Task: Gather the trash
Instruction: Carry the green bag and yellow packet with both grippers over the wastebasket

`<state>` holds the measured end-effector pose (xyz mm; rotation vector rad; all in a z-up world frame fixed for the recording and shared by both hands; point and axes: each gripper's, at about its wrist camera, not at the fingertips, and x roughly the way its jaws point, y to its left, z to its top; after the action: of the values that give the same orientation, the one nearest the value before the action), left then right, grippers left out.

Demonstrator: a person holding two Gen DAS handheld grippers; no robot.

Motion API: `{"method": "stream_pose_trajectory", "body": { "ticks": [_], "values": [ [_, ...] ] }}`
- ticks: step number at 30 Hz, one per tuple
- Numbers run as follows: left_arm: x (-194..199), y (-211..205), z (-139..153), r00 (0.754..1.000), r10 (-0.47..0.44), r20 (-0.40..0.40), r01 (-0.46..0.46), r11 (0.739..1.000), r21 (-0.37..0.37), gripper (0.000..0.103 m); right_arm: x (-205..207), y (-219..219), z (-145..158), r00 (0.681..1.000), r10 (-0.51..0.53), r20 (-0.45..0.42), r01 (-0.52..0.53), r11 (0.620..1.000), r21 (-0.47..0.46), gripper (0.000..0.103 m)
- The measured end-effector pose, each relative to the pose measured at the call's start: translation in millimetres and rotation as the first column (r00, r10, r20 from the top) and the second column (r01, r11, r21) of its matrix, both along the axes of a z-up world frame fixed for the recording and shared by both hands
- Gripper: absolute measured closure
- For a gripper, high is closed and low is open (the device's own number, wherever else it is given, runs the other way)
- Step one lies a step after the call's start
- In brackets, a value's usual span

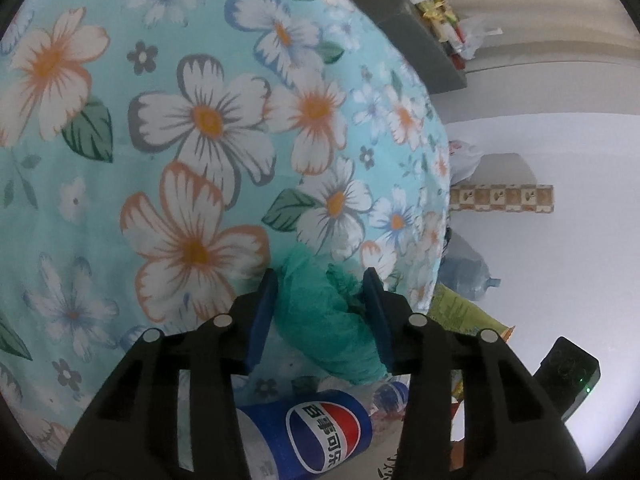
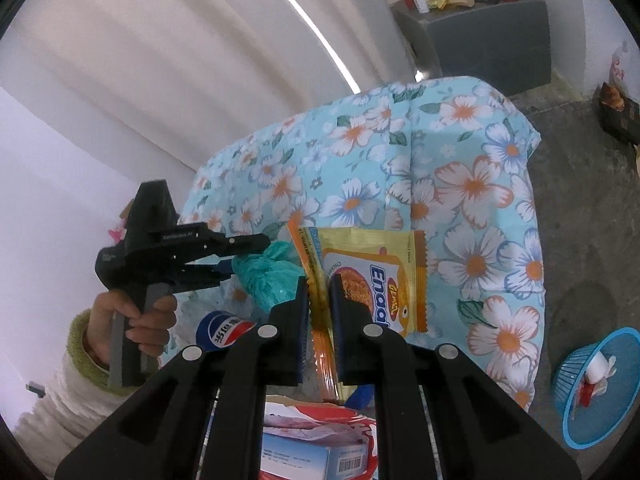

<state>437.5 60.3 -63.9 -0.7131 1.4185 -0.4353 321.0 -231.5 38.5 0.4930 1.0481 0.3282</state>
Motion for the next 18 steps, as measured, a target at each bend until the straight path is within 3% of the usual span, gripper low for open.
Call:
{"method": "stream_pose_trajectory", "body": {
  "ticks": [6, 11, 15, 18],
  "values": [
    [-5, 11, 25, 0.994, 0.015, 0.108, -0.010, 0.999, -0.040, 0.067, -9, -12, 13, 0.997, -0.052, 0.051, 0.050, 0.998, 0.035, 0.092],
    [-12, 25, 59, 0.974, 0.055, 0.221, -0.039, 0.996, -0.078, 0.067, -20, -22, 29, 0.989, -0.103, 0.106, 0.097, 0.993, 0.062, 0.092],
    [-19, 38, 90, 0.942, 0.089, 0.324, -0.071, 0.995, -0.069, 0.067, -29, -32, 40, 0.980, -0.137, 0.146, 0.124, 0.988, 0.095, 0.092],
    [-35, 46, 118, 0.905, 0.105, 0.413, -0.091, 0.994, -0.054, 0.068, -40, -38, 50, 0.970, -0.159, 0.183, 0.139, 0.983, 0.117, 0.092]
  ]
}}
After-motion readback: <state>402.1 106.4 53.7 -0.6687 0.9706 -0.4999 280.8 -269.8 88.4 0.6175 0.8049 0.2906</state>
